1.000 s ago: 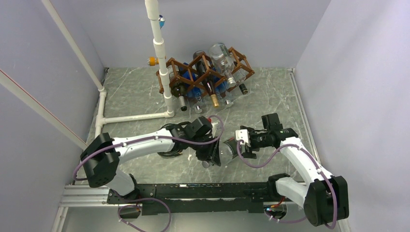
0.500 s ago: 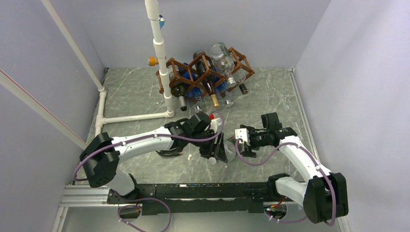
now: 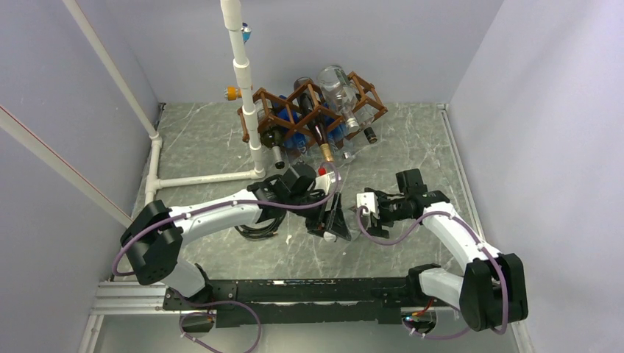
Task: Take the wine bottle off the wine rack
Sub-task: Place the wine bottle at the center of the board.
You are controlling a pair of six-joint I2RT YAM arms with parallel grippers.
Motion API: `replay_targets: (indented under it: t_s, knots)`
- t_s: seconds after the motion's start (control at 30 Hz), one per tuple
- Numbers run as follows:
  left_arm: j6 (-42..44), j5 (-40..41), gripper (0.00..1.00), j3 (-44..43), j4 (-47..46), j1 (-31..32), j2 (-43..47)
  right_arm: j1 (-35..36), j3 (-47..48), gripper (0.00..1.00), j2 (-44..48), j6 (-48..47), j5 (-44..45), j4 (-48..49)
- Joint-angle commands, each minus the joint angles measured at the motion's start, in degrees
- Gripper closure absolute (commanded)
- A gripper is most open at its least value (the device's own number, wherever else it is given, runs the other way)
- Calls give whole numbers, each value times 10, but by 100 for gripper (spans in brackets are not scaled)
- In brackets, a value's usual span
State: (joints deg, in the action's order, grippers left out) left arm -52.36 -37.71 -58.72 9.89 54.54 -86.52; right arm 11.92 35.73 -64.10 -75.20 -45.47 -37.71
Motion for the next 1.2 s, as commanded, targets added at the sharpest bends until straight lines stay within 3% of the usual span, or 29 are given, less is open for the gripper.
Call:
replay_targets:
  t_s: [0.0, 0.7, 1.17]
  knots:
    - [15, -49, 28, -21, -165, -14, 0, 9, 6, 15, -19, 20, -59, -38]
    - [42, -109, 17, -83, -169, -46, -50, -10, 18, 9, -54, 62, -66, -34]
    - [102, -95, 11, -93, -118, -58, -27, -76, 41, 2, -39, 72, -108, -69]
